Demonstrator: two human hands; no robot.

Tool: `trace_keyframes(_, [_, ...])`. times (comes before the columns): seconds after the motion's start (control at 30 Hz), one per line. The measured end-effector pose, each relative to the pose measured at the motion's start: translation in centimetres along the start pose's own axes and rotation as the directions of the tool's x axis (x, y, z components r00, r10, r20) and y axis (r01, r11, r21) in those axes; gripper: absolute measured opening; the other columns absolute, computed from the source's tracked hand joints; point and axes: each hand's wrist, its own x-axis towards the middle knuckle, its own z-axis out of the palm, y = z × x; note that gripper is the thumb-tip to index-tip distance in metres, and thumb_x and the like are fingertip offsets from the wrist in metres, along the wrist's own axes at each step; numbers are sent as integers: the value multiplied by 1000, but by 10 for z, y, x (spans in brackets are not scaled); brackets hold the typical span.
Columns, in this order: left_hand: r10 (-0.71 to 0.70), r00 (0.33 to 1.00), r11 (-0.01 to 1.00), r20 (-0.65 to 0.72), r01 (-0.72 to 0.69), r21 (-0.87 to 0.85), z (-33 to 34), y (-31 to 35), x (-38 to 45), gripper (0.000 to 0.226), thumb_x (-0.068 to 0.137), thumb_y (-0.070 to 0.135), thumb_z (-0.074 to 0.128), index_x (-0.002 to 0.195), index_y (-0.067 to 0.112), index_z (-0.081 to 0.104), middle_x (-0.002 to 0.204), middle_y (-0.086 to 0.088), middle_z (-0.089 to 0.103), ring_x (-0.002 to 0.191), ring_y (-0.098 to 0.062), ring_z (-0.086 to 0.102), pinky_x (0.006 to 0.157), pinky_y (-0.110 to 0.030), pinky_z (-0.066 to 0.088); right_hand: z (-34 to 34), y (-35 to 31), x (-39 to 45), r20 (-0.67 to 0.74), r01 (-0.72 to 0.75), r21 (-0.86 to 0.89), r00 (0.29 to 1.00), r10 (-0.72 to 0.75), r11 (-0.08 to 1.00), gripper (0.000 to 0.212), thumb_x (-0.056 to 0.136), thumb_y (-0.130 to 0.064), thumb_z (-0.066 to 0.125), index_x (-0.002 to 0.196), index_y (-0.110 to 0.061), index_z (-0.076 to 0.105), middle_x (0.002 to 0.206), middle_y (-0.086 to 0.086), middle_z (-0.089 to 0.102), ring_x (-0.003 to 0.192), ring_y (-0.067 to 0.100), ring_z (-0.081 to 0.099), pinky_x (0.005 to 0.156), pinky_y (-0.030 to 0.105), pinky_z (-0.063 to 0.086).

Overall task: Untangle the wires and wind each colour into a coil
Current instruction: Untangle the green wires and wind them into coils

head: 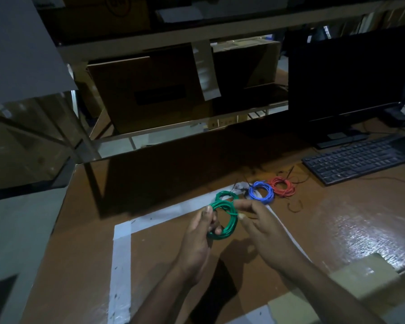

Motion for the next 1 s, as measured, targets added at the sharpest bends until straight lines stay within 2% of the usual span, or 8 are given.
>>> trace_keyframes(0.1, [-2,1000,1000,-7,2,24,12,-1,0,32,109,31,36,90,13,55,68,11,51,67,-6,49,73,-23,46,4,2,3,68,-123,149,991,114,981,36,109,-21,38,137,-40,51,130,-23,57,117,-8,55,77,11,46])
trace_keyframes(0.23, [5,998,1000,-67,-5,4,20,-6,4,31,107,34,39,93,15,59,70,13,58,70,-4,55,77,-24,49,-2,14,10,19,-172,397,984,179,901,24,104,-9,48,119,-20,63,102,-2,75,91,9,69,71,18,52])
trace_keyframes(0.33, [11,999,998,-49,-8,63,30,-10,7,32,104,38,42,106,14,63,76,14,64,74,-3,57,81,-28,47,-11,22,11,-20,-170,361,982,189,917,23,104,-9,48,116,-21,64,92,-6,73,80,4,65,59,16,49])
trace_keyframes(0.43, [28,997,993,-76,-19,118,41,-13,14,39,105,42,44,119,11,64,91,6,72,83,-6,64,81,-26,52,-23,29,15,25,-190,373,980,195,908,25,106,-28,46,123,-28,65,116,-3,73,103,15,68,76,27,56])
trace_keyframes(0.5, [42,996,987,-85,-28,157,48,-16,20,39,104,41,44,121,14,65,99,2,74,89,-9,66,80,-24,53,-32,31,18,80,-168,334,986,149,928,33,100,-44,54,129,-29,60,119,-7,71,108,10,67,80,26,56])
trace_keyframes(0.67, [-22,996,993,-84,31,111,73,-24,29,34,99,40,46,104,14,66,81,5,69,79,-10,65,80,-29,53,-59,41,26,55,-111,290,994,99,951,28,96,-21,68,123,-25,68,112,-5,76,106,14,71,85,30,58])
trace_keyframes(0.83, [-305,951,946,61,309,-97,79,-28,43,26,104,24,48,99,1,59,77,-5,65,82,-20,66,89,-38,55,-89,57,27,69,-99,162,994,88,982,25,98,-17,64,121,-25,70,107,-9,76,102,5,70,88,27,57])
trace_keyframes(1.0, [-385,923,906,-17,375,-198,105,-35,58,16,105,17,45,97,6,54,65,-4,55,62,-14,59,74,-32,51,-112,70,32,108,-132,127,987,119,983,21,99,-19,63,118,-26,69,104,-8,76,95,0,70,77,15,55])
